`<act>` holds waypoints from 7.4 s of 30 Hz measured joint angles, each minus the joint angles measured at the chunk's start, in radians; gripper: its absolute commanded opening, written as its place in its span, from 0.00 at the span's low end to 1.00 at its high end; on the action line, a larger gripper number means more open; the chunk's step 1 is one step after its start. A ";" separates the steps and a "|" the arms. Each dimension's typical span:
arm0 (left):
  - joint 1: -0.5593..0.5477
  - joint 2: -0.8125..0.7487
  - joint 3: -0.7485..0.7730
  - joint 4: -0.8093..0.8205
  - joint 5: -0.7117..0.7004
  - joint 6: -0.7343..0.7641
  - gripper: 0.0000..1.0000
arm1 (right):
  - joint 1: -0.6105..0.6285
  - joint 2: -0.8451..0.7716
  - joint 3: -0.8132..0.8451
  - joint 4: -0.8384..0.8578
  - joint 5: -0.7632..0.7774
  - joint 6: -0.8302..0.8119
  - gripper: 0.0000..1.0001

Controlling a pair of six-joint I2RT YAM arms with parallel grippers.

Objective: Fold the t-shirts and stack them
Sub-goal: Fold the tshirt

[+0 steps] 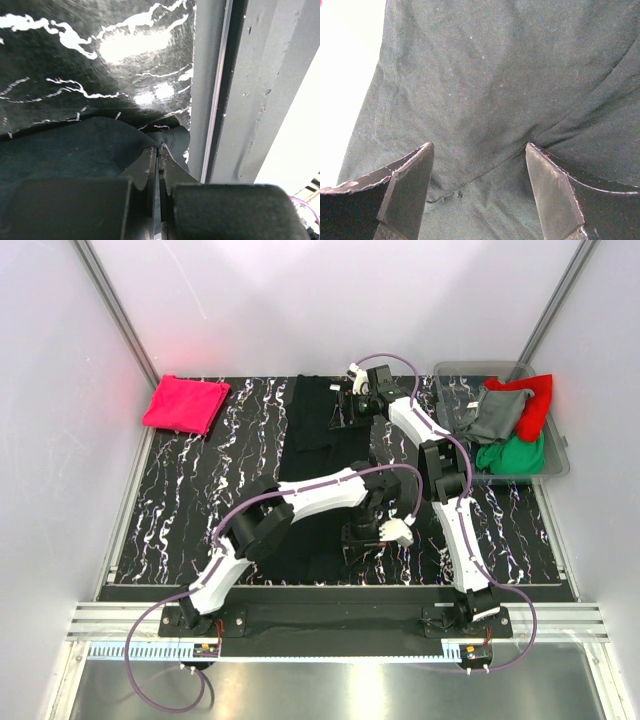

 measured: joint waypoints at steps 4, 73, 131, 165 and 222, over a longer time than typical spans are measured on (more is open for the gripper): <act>-0.002 0.027 0.044 -0.016 0.002 -0.005 0.06 | 0.000 0.000 0.000 0.000 -0.001 0.002 0.81; 0.582 -0.117 -0.262 0.420 0.045 -0.627 0.44 | -0.025 -0.341 -0.561 0.030 -0.025 0.143 0.79; 0.548 -0.705 -1.175 0.728 0.152 -1.240 0.29 | 0.154 -0.939 -1.509 -0.298 -0.119 0.315 0.34; 0.704 -0.557 -0.533 0.603 0.031 -1.031 0.00 | -0.039 -0.829 -0.895 -0.343 -0.016 0.019 0.00; 0.815 -0.353 -0.656 0.662 0.109 -1.117 0.63 | -0.172 -0.584 -0.900 -0.340 -0.155 0.037 0.47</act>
